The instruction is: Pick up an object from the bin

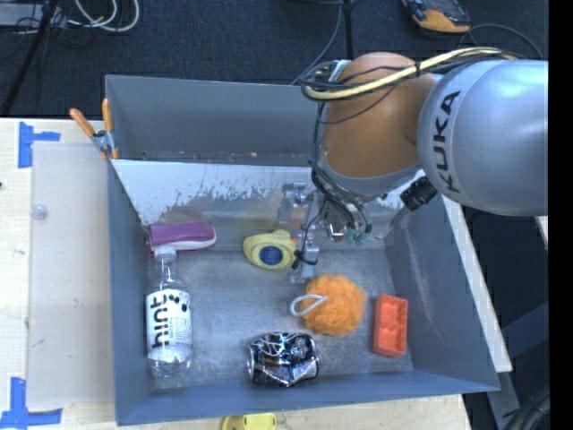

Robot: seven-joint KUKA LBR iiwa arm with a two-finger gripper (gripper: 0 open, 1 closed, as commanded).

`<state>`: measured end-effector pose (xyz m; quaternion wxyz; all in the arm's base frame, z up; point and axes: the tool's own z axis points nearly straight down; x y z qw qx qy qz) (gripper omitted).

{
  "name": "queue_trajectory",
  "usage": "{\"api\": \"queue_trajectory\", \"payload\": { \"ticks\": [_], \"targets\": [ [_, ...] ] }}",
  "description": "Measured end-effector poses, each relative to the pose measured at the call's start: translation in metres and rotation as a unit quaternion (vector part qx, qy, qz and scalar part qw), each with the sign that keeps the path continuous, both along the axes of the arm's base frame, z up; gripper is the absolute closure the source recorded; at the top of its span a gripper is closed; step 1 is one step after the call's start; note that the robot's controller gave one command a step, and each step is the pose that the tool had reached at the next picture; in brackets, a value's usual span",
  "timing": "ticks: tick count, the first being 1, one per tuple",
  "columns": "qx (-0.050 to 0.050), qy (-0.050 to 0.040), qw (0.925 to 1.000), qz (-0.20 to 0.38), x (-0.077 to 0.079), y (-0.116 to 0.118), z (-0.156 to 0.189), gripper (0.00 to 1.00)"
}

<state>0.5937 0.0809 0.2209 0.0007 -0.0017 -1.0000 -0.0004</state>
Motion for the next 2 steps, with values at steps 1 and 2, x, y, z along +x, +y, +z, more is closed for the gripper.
{"api": "queue_trajectory", "payload": {
  "ticks": [1,2],
  "targets": [
    [0.0,0.0,1.0,0.0,0.0,0.0,0.0,0.0],
    [0.0,-0.0005,1.0,0.002,-0.0012,-0.0004,-0.0007,0.0]
  ]
}}
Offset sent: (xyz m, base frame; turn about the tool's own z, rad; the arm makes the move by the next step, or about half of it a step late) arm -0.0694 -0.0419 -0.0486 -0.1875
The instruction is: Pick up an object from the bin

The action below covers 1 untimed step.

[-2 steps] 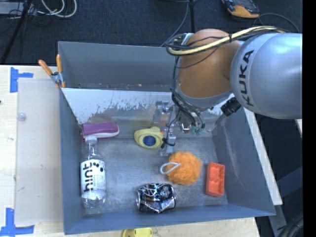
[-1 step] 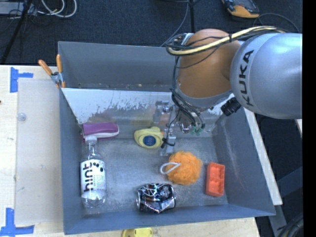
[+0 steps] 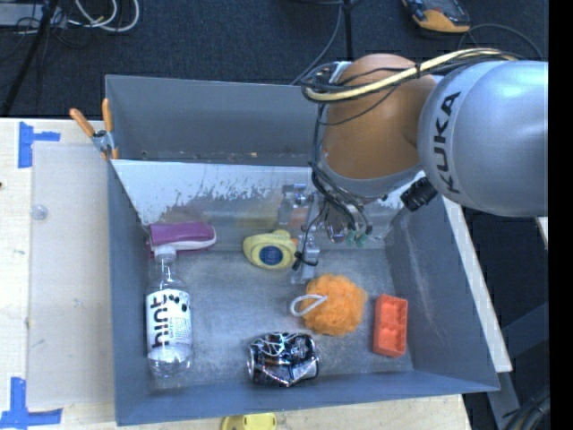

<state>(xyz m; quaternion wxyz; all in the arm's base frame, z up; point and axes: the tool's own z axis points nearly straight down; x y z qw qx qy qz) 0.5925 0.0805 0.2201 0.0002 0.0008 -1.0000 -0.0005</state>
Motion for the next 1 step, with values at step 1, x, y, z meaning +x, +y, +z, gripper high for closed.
{"api": "queue_trajectory", "payload": {
  "ticks": [1],
  "targets": [
    [0.0,0.0,0.9977,0.067,0.0063,-0.0208,-0.0034,0.0]
  ]
}}
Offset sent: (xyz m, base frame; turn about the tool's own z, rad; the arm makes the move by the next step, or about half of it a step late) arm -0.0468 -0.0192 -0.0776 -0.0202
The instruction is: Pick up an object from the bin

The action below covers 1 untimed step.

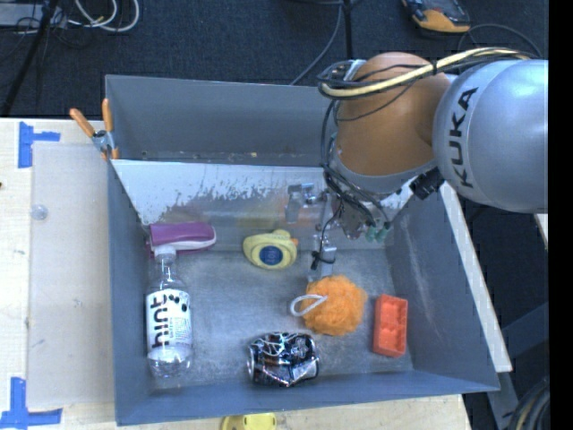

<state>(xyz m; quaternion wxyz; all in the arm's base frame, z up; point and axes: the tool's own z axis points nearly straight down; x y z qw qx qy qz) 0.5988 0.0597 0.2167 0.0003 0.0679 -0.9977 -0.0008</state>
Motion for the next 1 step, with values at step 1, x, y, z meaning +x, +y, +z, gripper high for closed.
{"api": "queue_trajectory", "payload": {
  "ticks": [1],
  "targets": [
    [0.0,-0.0016,0.9998,-0.02,-0.027,-0.0034,-0.0407,0.0]
  ]
}}
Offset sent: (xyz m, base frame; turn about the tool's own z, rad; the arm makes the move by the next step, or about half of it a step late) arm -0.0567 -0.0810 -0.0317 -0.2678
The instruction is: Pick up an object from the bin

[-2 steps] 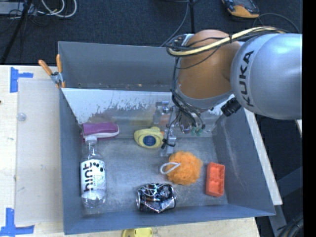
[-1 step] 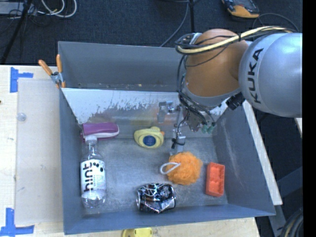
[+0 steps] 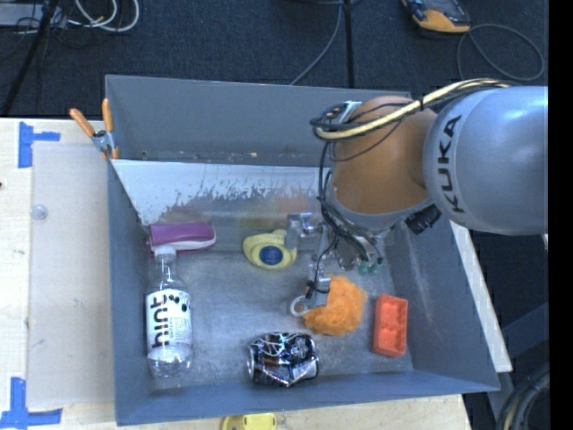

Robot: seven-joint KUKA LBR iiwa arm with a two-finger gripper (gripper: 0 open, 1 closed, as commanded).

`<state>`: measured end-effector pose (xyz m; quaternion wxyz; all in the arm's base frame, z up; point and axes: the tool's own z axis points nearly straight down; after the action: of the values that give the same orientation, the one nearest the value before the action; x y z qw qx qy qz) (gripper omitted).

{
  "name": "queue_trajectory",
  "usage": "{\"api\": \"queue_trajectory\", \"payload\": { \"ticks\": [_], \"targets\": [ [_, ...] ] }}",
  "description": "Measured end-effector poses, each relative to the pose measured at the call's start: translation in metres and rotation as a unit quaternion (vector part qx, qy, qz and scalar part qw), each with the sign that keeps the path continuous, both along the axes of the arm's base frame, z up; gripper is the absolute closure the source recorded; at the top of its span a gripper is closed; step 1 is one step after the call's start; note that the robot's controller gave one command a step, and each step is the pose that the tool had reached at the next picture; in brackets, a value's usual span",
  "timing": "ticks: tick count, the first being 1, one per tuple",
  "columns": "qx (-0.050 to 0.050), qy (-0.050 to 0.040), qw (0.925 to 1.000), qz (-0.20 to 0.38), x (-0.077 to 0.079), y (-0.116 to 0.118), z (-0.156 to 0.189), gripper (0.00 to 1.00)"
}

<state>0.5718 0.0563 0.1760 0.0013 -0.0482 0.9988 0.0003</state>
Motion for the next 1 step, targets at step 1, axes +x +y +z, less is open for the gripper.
{"api": "queue_trajectory", "payload": {
  "ticks": [1],
  "targets": [
    [0.001,0.0049,0.9999,-0.016,-0.0157,-0.0231,-0.0072,0.0]
  ]
}}
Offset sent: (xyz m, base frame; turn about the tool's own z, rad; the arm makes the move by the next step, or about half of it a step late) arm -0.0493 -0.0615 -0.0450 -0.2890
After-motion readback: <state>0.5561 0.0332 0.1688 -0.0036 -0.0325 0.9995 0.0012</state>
